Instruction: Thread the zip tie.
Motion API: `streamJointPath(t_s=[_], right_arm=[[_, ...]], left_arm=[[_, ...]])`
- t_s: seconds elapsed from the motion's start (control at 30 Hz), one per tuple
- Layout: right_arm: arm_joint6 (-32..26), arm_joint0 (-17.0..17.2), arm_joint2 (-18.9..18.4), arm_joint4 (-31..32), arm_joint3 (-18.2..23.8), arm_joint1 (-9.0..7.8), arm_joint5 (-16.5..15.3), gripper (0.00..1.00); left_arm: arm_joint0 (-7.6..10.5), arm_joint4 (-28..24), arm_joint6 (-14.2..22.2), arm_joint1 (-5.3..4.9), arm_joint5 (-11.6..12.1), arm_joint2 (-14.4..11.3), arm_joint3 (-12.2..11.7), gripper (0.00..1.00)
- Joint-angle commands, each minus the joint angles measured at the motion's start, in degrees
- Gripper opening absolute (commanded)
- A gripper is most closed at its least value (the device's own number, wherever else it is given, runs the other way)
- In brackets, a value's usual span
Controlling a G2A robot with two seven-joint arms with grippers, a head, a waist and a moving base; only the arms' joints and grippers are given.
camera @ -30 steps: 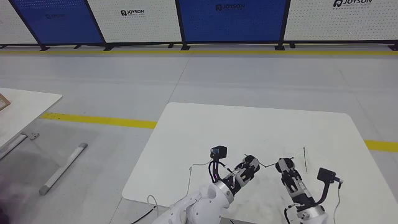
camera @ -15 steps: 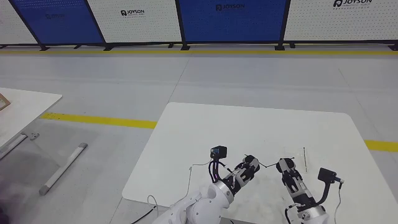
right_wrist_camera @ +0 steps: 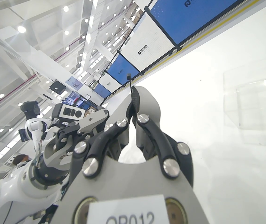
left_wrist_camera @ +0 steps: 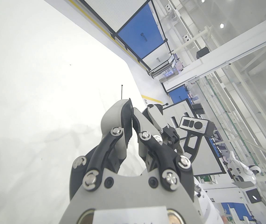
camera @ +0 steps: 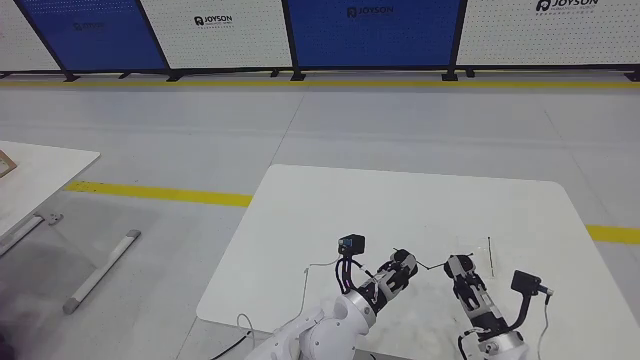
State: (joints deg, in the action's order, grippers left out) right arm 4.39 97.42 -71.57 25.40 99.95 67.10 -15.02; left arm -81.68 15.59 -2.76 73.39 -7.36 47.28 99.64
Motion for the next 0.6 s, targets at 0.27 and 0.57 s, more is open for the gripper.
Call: streamJointPath(t_s=[0.27,0.57], right_arm=[[0.0,0.4,-0.6,-0.1,0.2,0.24,-0.4,0.00],[-0.8,0.1,-0.5,0.2,0.0,0.52,0.0,0.00]], left_arm=[[0.00,0.0,0.0,0.00,0.0,0.0,0.0,0.00],[0.00,0.0,0.0,0.00,0.0,0.0,0.0,0.00]])
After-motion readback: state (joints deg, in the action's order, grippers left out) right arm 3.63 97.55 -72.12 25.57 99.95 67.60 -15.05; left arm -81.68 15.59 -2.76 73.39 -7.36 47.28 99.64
